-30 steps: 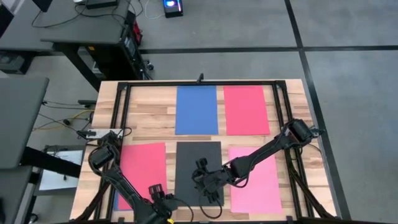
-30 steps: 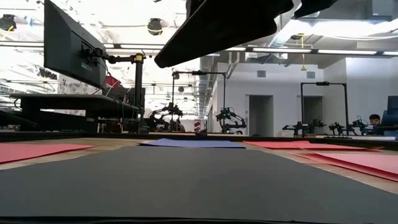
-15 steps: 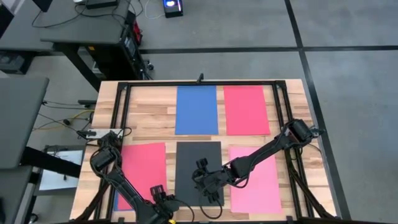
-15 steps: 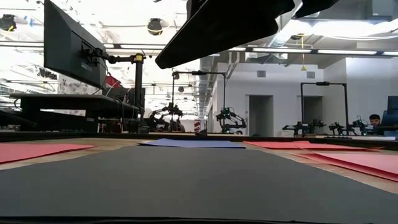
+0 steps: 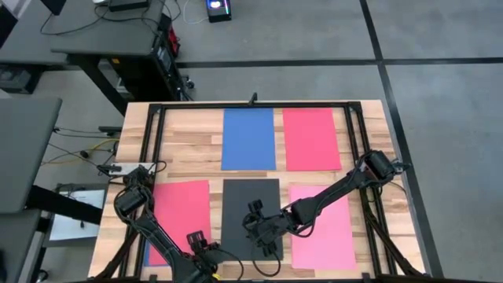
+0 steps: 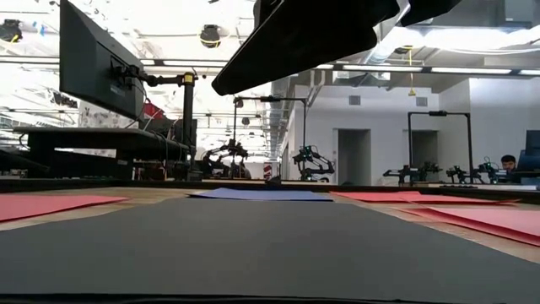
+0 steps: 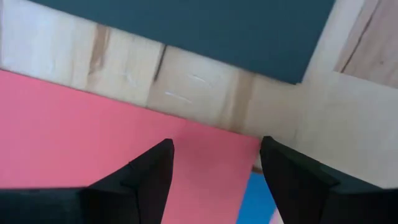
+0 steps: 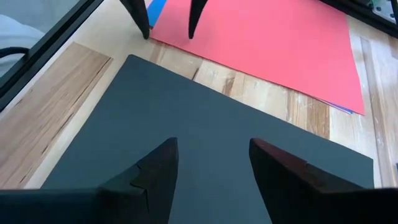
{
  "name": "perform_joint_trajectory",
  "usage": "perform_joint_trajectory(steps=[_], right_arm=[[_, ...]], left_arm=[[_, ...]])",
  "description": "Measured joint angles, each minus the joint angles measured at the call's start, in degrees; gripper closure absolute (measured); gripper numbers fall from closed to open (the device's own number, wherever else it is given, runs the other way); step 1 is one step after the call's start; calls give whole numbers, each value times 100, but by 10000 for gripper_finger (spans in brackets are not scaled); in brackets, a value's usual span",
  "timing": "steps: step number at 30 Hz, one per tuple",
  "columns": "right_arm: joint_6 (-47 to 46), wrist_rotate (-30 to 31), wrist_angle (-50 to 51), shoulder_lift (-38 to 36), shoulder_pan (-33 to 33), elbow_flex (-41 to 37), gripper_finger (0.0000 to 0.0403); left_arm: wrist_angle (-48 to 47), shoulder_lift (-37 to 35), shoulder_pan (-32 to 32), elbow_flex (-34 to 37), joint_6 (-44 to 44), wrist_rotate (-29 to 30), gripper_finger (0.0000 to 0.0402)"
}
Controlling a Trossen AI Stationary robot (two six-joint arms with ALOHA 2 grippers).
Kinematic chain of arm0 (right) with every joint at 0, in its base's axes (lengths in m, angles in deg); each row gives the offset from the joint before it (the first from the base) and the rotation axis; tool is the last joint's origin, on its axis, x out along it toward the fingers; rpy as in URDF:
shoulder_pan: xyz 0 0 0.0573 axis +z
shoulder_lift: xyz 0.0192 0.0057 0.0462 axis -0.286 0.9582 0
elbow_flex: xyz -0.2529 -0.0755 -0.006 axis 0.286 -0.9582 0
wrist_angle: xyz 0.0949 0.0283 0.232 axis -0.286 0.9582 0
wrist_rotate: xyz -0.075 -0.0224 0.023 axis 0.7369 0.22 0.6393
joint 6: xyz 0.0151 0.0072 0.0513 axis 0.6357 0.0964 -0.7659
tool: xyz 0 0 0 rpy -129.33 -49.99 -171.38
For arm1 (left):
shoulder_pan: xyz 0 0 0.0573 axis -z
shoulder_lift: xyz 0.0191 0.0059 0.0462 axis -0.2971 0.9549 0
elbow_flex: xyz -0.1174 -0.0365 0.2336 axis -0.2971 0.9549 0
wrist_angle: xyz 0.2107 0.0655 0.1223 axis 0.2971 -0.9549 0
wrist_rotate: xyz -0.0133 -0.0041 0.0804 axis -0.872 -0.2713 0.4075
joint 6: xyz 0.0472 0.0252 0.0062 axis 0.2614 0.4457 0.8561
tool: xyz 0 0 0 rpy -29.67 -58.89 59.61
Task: Organize paper
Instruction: Stack the red paper on top of the red paper
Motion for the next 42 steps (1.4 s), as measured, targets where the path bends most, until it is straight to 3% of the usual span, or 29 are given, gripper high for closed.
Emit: perform_joint_trajectory(steps=[8,27,34,38,42], right_arm=[[-52,2,10,2,-35,0,215],[-206,-2,37,0,-63,0,215],[-203,0,-11,0,-65,0,215],[-84,-2,-844,87,-94,-2,215],[807,-15,-2161,482,-191,10,215]], left_arm=[[-220,0,1,3,-40,70,182],[-2417,-4,259,-636,-794,458,183],[-2400,-7,399,-636,-824,289,183],[-2402,-7,424,-638,-764,134,183],[-2400,-7,423,-640,-733,87,182]])
